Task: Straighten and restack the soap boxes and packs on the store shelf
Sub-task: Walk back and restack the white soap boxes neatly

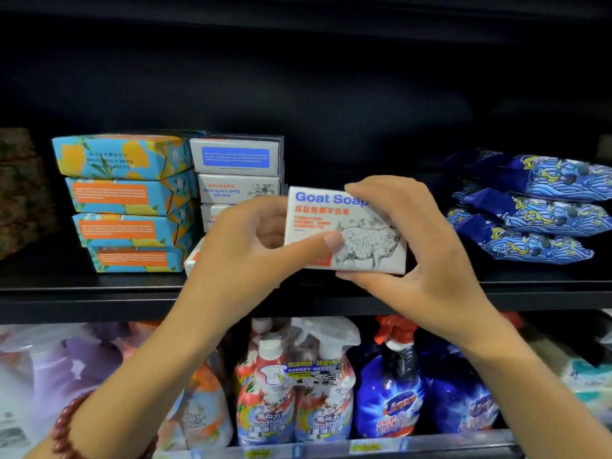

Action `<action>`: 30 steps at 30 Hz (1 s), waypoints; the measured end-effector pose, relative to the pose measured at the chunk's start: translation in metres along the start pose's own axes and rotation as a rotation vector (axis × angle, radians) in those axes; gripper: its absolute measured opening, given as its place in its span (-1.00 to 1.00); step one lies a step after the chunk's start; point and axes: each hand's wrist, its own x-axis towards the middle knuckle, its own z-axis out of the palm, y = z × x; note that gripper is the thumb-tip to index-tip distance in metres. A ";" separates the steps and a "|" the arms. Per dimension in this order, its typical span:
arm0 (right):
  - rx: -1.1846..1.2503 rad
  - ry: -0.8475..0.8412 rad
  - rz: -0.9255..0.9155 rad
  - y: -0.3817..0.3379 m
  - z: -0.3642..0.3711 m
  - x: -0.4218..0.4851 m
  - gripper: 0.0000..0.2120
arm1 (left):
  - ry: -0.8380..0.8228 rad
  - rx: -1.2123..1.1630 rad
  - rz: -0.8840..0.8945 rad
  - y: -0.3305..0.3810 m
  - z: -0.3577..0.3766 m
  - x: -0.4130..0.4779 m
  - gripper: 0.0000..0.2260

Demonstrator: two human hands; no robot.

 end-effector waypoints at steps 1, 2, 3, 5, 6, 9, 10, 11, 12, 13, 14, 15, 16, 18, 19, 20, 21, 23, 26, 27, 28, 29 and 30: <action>0.000 -0.003 0.000 -0.001 0.002 0.000 -0.37 | 0.004 -0.068 -0.026 -0.003 0.000 0.002 -0.63; 0.009 -0.017 0.012 -0.001 0.003 0.000 -0.34 | 0.026 -0.119 -0.036 -0.006 0.000 0.003 -0.60; 0.030 -0.037 0.039 0.000 0.002 -0.001 -0.28 | 0.055 -0.149 -0.031 -0.009 0.001 0.003 -0.59; 0.123 -0.037 0.142 0.003 -0.003 -0.002 -0.20 | 0.117 -0.145 0.006 -0.014 0.003 0.000 -0.57; 0.192 -0.003 0.203 0.004 -0.005 -0.001 -0.22 | 0.139 -0.144 0.026 -0.015 0.004 -0.001 -0.58; 0.386 0.085 0.344 0.006 -0.006 0.002 -0.36 | 0.148 -0.181 0.087 -0.016 0.006 -0.004 -0.63; 0.418 0.074 0.362 0.006 -0.005 0.003 -0.41 | 0.142 -0.175 0.113 -0.017 0.005 -0.005 -0.64; 0.432 0.054 0.359 0.006 -0.004 0.004 -0.46 | 0.137 -0.163 0.135 -0.017 0.005 -0.005 -0.65; 0.437 0.042 0.340 0.005 -0.004 0.004 -0.52 | 0.134 -0.157 0.153 -0.018 0.005 -0.005 -0.65; 0.437 0.046 0.316 0.004 -0.004 0.005 -0.57 | 0.131 -0.152 0.169 -0.018 0.004 -0.005 -0.65; 0.430 0.061 0.292 0.003 -0.003 0.005 -0.61 | 0.129 -0.142 0.187 -0.019 0.003 -0.005 -0.64; 0.419 0.080 0.270 0.001 -0.003 0.004 -0.62 | 0.130 -0.127 0.205 -0.019 0.002 -0.005 -0.63; 0.403 0.100 0.251 0.000 -0.003 0.003 -0.63 | 0.125 -0.119 0.216 -0.019 0.001 -0.005 -0.61; 0.335 0.129 0.196 -0.001 -0.002 0.000 -0.62 | 0.095 -0.132 0.198 -0.019 -0.003 -0.006 -0.59; 0.286 0.140 0.160 -0.001 -0.001 -0.001 -0.63 | 0.076 -0.143 0.167 -0.018 -0.005 -0.006 -0.57; 0.247 0.151 0.121 -0.001 0.000 -0.002 -0.63 | 0.058 -0.152 0.129 -0.018 -0.006 -0.006 -0.53; 0.229 0.163 0.080 -0.001 0.001 -0.003 -0.64 | 0.044 -0.156 0.085 -0.018 -0.008 -0.006 -0.48; 0.231 0.186 -0.010 0.003 0.002 -0.005 -0.67 | -0.014 -0.155 0.014 -0.017 -0.011 -0.003 -0.41; 0.221 0.188 -0.116 0.008 0.003 -0.004 -0.71 | -0.133 -0.188 0.022 -0.014 -0.015 0.001 -0.44; 0.197 0.175 -0.142 0.010 0.003 -0.004 -0.71 | -0.128 -0.185 0.034 -0.014 -0.015 0.001 -0.44; 0.156 0.157 -0.158 0.012 0.002 -0.004 -0.70 | -0.106 -0.172 0.049 -0.015 -0.015 0.002 -0.43; 0.098 0.139 -0.162 0.014 0.001 -0.003 -0.68 | -0.078 -0.150 0.073 -0.016 -0.014 0.002 -0.41; 0.035 0.122 -0.150 0.015 0.000 -0.003 -0.63 | -0.048 -0.120 0.104 -0.018 -0.012 0.002 -0.40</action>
